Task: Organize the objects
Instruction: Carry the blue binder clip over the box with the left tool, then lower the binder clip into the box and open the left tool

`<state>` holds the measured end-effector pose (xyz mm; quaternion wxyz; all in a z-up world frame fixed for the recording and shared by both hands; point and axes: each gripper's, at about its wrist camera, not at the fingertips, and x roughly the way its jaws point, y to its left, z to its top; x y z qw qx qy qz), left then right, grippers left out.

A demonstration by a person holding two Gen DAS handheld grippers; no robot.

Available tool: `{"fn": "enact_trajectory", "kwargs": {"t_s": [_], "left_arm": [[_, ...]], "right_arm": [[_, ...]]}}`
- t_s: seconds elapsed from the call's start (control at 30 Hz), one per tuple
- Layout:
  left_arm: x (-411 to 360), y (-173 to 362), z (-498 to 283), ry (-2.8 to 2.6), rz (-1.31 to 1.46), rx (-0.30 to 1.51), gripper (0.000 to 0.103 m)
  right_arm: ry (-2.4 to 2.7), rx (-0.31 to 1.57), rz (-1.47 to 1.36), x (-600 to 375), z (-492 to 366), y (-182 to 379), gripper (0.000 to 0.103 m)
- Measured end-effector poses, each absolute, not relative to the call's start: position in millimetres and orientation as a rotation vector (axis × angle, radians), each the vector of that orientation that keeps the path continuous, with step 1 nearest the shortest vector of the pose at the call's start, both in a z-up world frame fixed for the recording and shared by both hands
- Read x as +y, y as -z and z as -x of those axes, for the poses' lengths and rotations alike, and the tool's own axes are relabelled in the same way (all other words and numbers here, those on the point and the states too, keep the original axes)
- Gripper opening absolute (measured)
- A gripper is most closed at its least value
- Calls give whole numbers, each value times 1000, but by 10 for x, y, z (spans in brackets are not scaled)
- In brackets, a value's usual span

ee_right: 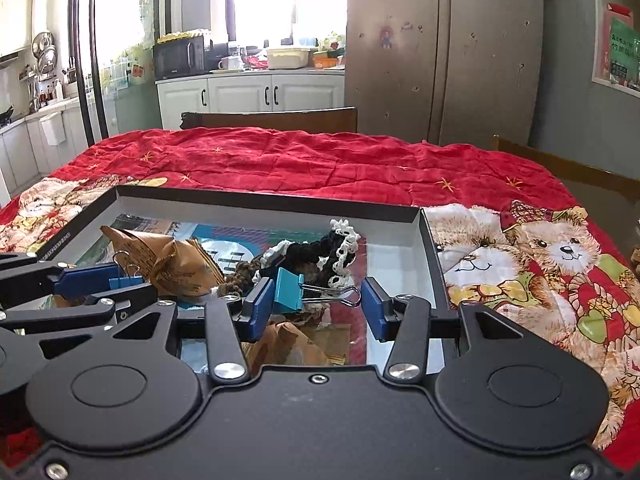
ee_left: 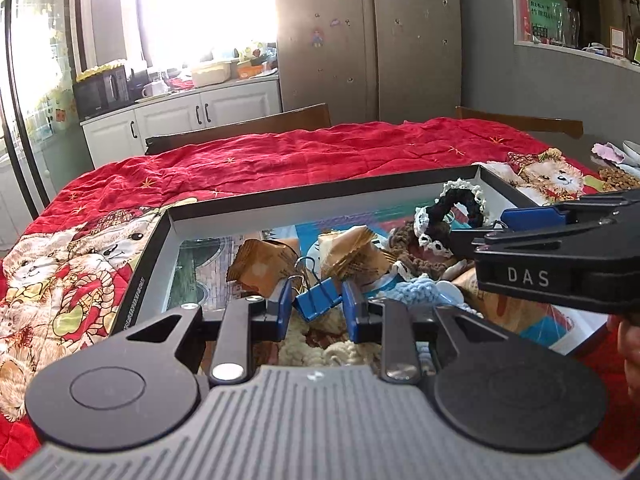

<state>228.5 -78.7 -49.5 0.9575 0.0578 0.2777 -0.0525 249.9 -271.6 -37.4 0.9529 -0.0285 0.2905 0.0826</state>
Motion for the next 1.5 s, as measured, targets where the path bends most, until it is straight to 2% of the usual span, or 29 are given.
{"fn": "enact_trajectory", "kwargs": {"t_s": [0.47, 0.7, 0.8, 0.87, 1.03, 1.5], "left_arm": [[-831, 523, -2262, 97, -158, 543, 31], [-834, 523, -2256, 97, -158, 539, 36], [-839, 517, -2250, 99, -160, 536, 42], [-844, 513, -2243, 101, -158, 534, 51], [-841, 486, -2208, 102, -152, 518, 61], [-813, 353, -2083, 75, -154, 466, 72]], "right_arm": [[-171, 590, 106, -2631, -2501, 414, 47], [-166, 580, 116, -2613, -2496, 421, 47], [-164, 574, 123, -2607, -2488, 424, 48], [-164, 572, 123, -2609, -2487, 422, 48], [-165, 562, 123, -2613, -2466, 412, 51], [-159, 504, 94, -2670, -2330, 254, 52]]}}
